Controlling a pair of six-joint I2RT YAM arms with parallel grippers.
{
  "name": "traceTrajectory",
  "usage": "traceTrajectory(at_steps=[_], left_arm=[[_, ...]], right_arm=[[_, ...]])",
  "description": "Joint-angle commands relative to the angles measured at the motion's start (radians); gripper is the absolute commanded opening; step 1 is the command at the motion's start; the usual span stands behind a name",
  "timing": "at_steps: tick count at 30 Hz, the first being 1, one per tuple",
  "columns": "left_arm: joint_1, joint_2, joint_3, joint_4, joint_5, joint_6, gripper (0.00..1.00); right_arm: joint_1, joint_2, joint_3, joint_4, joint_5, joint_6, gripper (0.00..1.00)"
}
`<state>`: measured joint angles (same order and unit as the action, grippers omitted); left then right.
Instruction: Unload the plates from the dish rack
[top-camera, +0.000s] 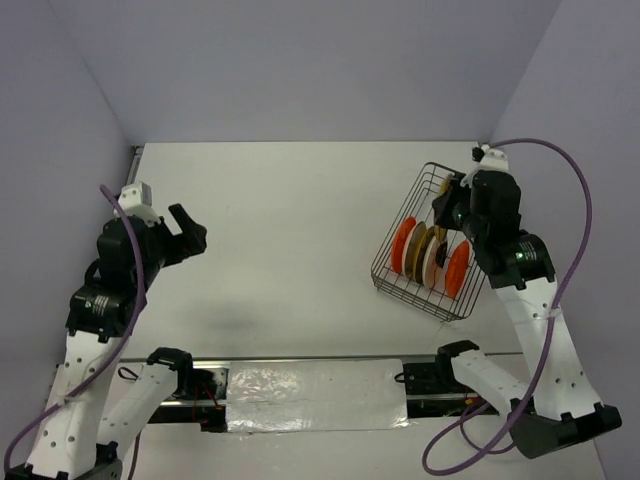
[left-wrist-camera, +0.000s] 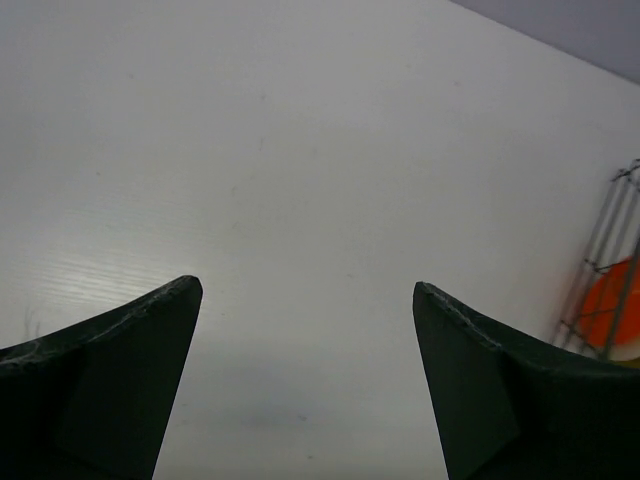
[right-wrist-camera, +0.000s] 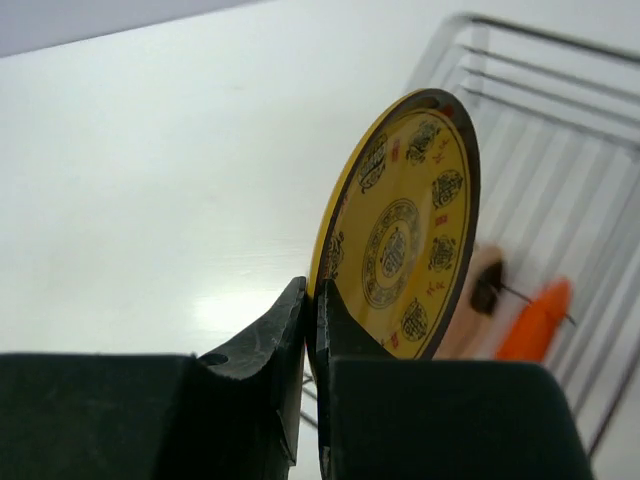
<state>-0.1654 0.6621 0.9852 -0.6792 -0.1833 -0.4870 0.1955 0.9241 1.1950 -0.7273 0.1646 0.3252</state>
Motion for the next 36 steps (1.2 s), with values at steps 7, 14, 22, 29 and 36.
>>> traceTrajectory(at_steps=[7,14,22,29,36], left_arm=[[-0.005,0.258,0.335,0.101,0.454,-0.456,0.99],[-0.005,0.356,0.241,0.253,0.679,-0.654,0.99],[-0.023,0.393,0.113,0.222,0.685,-0.607,0.99],[-0.026,0.396,0.06,0.204,0.654,-0.548,0.3],[-0.022,0.471,0.063,0.257,0.316,-0.495,0.0]], right_arm=[[0.524,0.267,0.343,-0.156,-0.017,-0.297,0.0],[0.872,0.429,0.399,-0.141,0.14,-0.526,0.0],[1.076,0.663,0.578,-0.078,0.321,-0.684,0.0],[1.134,0.801,0.704,-0.047,0.397,-0.744,0.0],[1.005,0.656,0.462,0.063,0.307,-0.473,1.0]])
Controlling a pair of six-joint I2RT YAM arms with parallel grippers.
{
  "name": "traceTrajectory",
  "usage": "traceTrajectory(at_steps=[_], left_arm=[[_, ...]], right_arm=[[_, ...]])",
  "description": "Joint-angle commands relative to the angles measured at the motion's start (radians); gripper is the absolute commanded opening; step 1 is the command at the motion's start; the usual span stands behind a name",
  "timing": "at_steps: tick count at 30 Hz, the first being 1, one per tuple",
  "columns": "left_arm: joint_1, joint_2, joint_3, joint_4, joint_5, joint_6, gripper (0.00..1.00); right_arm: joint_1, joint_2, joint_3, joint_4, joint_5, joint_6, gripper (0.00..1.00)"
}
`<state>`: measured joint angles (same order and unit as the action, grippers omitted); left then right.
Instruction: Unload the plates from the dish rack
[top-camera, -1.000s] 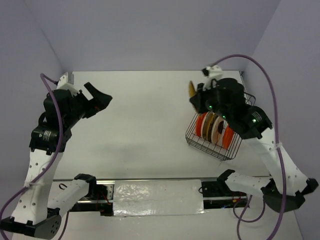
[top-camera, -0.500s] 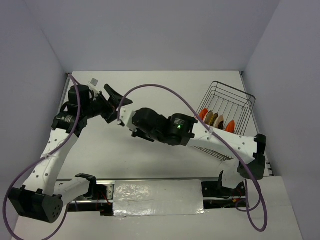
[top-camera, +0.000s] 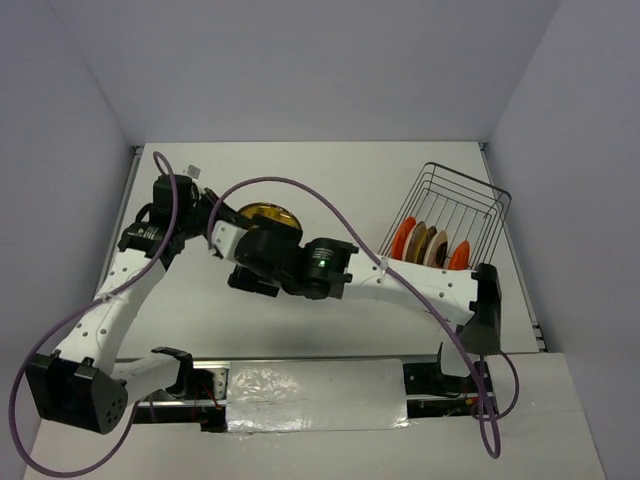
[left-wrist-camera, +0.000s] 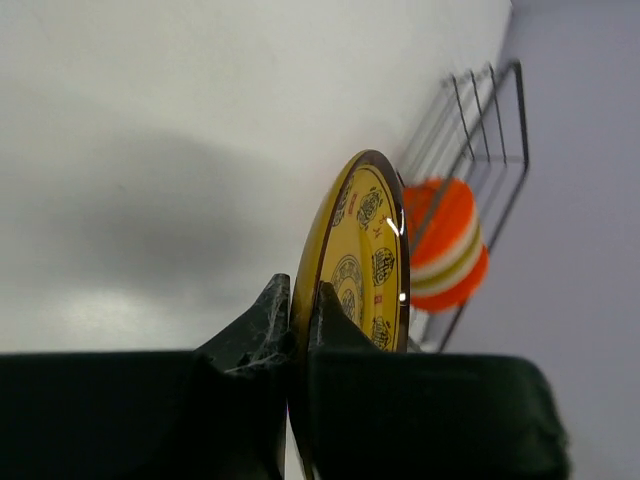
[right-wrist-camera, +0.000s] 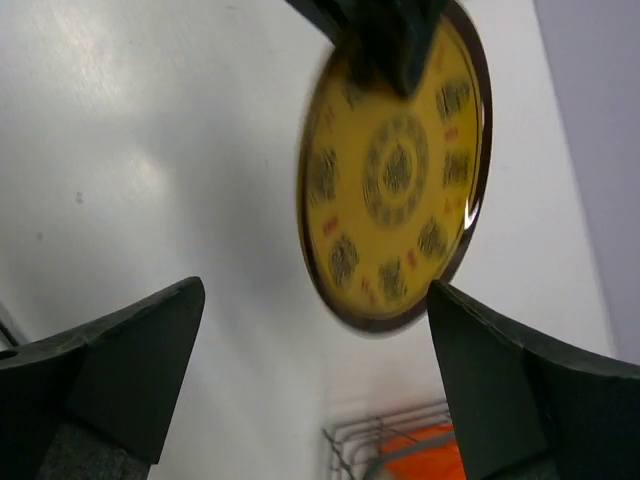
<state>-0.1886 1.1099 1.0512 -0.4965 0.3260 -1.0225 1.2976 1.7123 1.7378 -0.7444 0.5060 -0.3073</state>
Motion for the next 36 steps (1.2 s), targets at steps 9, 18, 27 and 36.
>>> traceTrajectory(at_steps=[9,18,27,36], left_arm=[[0.029,0.463,0.03,0.682,-0.335,0.129,0.05],[0.08,0.861,0.19,0.697,-0.283,0.122,0.45],[0.112,0.865,0.228,0.539,-0.281,0.093,1.0],[0.034,0.368,0.235,0.064,-0.519,0.131,1.0]], right_arm=[[-0.59,-0.612,-0.567,0.121,-0.019,0.851,1.0],[-0.788,-0.646,-0.592,0.039,-0.047,0.896,0.99],[-0.894,-0.649,-0.745,0.103,-0.092,0.925,0.68],[-0.913,-0.689,-0.82,0.125,-0.052,0.968,0.58]])
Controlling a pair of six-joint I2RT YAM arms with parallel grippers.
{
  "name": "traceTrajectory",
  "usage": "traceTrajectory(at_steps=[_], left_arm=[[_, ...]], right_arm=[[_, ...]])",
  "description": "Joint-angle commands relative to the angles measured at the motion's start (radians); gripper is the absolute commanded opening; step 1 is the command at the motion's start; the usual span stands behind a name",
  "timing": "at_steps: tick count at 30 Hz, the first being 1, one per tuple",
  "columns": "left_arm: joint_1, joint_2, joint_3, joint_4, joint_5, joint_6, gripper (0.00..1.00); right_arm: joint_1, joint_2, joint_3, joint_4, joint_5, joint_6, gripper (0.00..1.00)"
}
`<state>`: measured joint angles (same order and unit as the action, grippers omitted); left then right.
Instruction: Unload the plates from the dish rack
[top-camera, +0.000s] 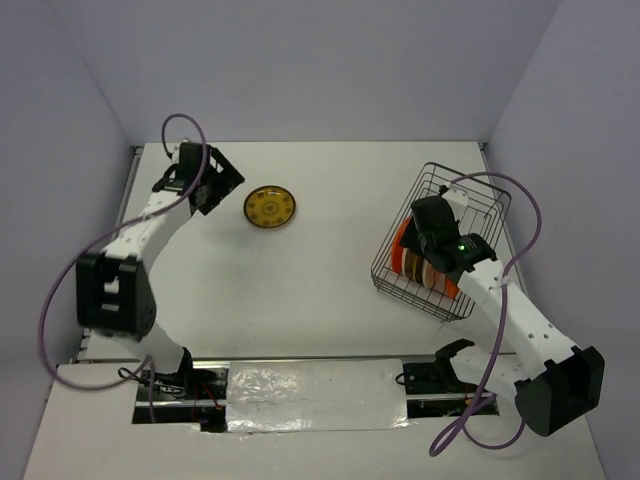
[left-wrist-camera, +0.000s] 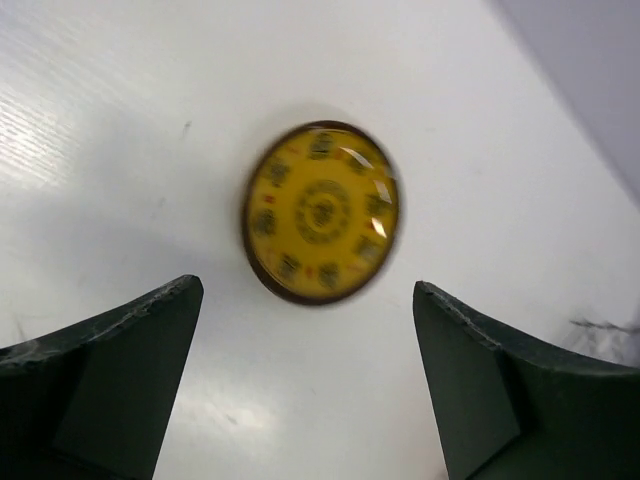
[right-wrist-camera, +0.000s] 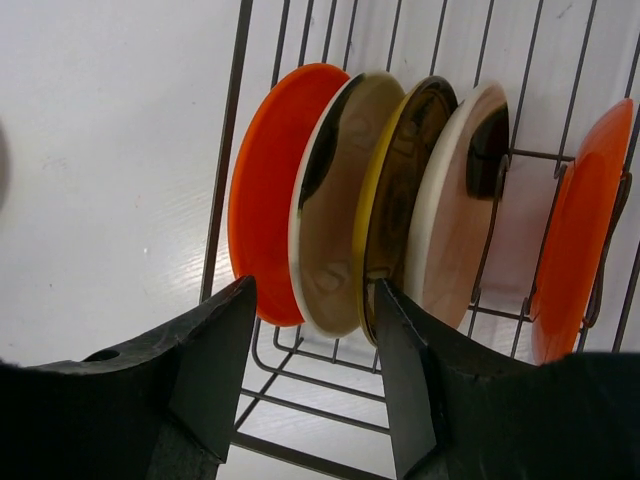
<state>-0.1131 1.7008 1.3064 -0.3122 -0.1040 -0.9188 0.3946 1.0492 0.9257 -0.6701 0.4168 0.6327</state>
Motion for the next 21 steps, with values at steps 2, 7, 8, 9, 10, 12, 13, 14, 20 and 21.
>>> traceTrajectory(at_steps=[2,7,8,9,10,12,13,14,20,21], left_arm=[[-0.074,-0.363,-0.058,-0.159,-0.112,0.05,0.99],[-0.103,-0.611,-0.203,-0.221,-0.102,0.144,1.0],[-0.103,-0.644,-0.225,-0.225,-0.097,0.153,0.99],[-0.103,-0.671,-0.246,-0.222,-0.092,0.165,0.99],[-0.103,-0.719,-0.268,-0.219,-0.092,0.175,1.0],[-0.103,-0.753,-0.308,-0.232,-0.088,0.201,0.99],[-0.103,-0.773,-0.321,-0.237,-0.086,0.212,0.99],[-0.103,-0.78,-0.341,-0.245,-0.086,0.23,0.99],[-0.103,-0.776,-0.417,-0.238,-0.069,0.255,0.99],[-0.103,-0.773,-0.429,-0.237,-0.065,0.256,1.0]], right_arm=[[-0.014,-0.023,-0.016,0.049,0.046,0.038,0.58],[-0.028,-0.003,-0.037,0.073,0.076,0.041,0.53],[-0.03,0.0,-0.042,0.082,0.071,0.036,0.51],[-0.034,0.005,-0.045,0.09,0.063,0.035,0.5],[-0.036,0.009,-0.047,0.096,0.068,0.036,0.47],[-0.043,0.023,-0.048,0.098,0.069,0.03,0.44],[-0.046,0.025,-0.053,0.096,0.074,0.03,0.44],[-0.049,0.023,-0.057,0.104,0.073,0.022,0.39],[-0.117,0.037,-0.097,0.15,0.014,-0.01,0.29],[-0.12,0.035,-0.105,0.161,0.007,-0.011,0.26]])
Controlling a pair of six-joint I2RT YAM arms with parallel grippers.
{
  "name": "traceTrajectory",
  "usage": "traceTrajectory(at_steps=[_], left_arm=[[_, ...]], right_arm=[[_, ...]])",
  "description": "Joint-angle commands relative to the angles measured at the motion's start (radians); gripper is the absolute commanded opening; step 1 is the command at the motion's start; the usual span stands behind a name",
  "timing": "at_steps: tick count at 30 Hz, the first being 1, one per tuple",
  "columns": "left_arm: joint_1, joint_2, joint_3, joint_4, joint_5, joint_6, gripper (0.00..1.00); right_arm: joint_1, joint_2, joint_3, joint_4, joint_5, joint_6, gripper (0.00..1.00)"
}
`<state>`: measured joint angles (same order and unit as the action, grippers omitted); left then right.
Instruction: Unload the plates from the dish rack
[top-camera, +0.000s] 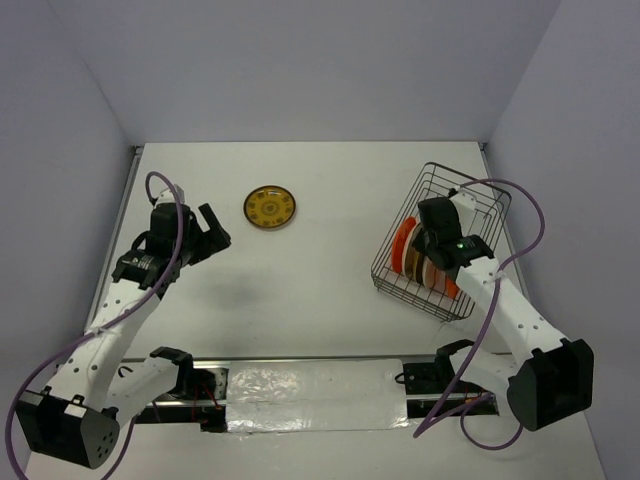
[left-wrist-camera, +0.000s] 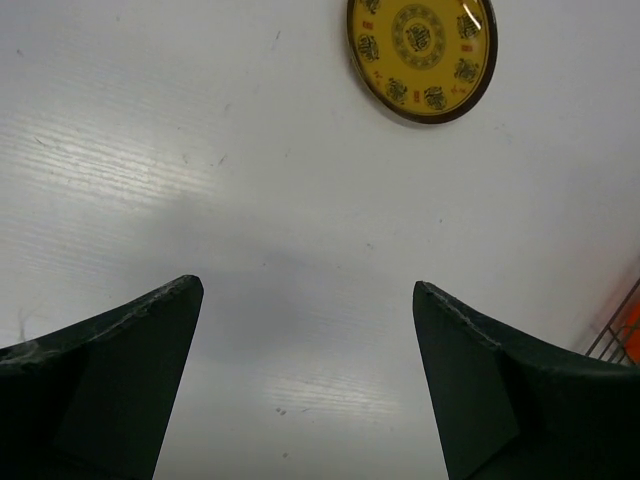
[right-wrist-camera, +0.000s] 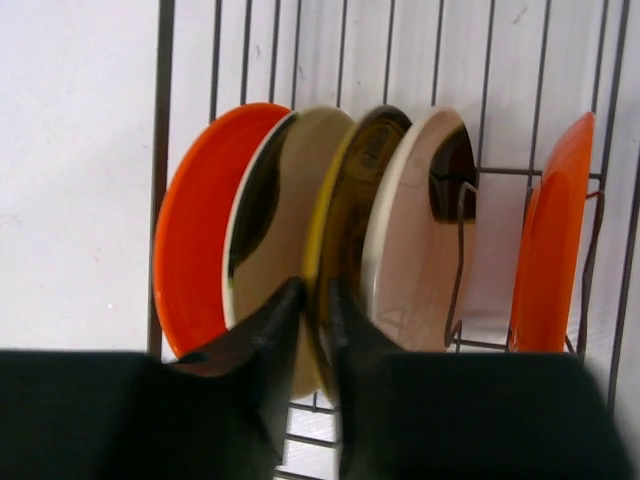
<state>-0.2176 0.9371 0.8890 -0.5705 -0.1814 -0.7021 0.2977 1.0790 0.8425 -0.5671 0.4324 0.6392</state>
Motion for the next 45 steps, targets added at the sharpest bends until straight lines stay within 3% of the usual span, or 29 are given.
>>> traceTrajectory(at_steps=[1,10,17,20,21,23,25,28,31,34,40,45], left_arm=[[0.001,-0.008,-0.013,0.023,0.014,0.039,0.99],[0.001,-0.018,0.039,-0.006,0.003,0.042,0.99],[0.001,-0.012,0.14,-0.026,0.033,0.035,0.99],[0.001,-0.001,0.201,-0.028,0.051,0.03,1.0],[0.001,0.003,0.232,-0.025,0.059,0.023,0.99],[0.001,0.026,0.281,-0.016,0.103,0.001,1.0],[0.001,0.069,0.317,-0.006,0.167,-0.022,1.0],[0.001,0.141,0.361,0.056,0.4,-0.097,0.99],[0.001,0.193,0.367,0.112,0.581,-0.195,0.99],[0.0,0.209,0.331,0.147,0.625,-0.253,1.0],[-0.002,0.229,0.283,0.081,0.573,-0.194,0.98],[0.0,0.256,0.191,0.08,0.536,-0.152,0.88]], right_arm=[[-0.022,-0.001,-0.022,0.062,-0.024,-0.022,0.19],[-0.023,-0.076,0.072,0.039,-0.107,-0.045,0.0],[-0.022,-0.131,0.262,-0.059,-0.176,-0.15,0.0],[-0.011,-0.136,0.377,-0.092,-0.32,-0.239,0.0],[0.015,-0.133,0.395,-0.096,-0.422,-0.298,0.0],[0.091,-0.104,0.447,-0.111,-0.484,-0.39,0.0],[0.291,-0.059,0.492,-0.138,-0.422,-0.467,0.0],[0.534,0.074,0.585,-0.204,-0.254,-0.601,0.0],[0.709,0.218,0.688,-0.257,-0.126,-0.725,0.0],[0.815,0.396,0.801,-0.302,-0.022,-0.817,0.0],[0.932,0.588,0.995,-0.329,0.07,-0.906,0.0],[0.968,0.682,1.089,-0.32,0.086,-0.917,0.0]])
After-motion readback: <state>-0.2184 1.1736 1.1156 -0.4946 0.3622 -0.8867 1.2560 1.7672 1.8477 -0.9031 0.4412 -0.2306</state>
